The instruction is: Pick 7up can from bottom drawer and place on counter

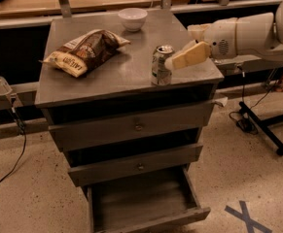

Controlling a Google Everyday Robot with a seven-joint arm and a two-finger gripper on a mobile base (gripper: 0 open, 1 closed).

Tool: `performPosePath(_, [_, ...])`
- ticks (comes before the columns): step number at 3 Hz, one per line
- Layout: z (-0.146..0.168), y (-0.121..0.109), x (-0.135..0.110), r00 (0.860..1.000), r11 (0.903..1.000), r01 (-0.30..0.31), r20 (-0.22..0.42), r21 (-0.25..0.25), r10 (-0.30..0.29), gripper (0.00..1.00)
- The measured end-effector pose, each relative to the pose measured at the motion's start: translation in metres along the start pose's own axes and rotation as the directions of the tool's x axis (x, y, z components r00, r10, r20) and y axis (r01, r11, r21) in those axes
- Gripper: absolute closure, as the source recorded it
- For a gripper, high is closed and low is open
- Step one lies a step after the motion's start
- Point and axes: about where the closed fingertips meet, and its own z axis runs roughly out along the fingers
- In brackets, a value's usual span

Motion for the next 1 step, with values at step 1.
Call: performPosePath(1, [-0.0036,0.0023,0.0019,1.000,0.9998,-0.016,-0.007,-0.010,0.016,0.00])
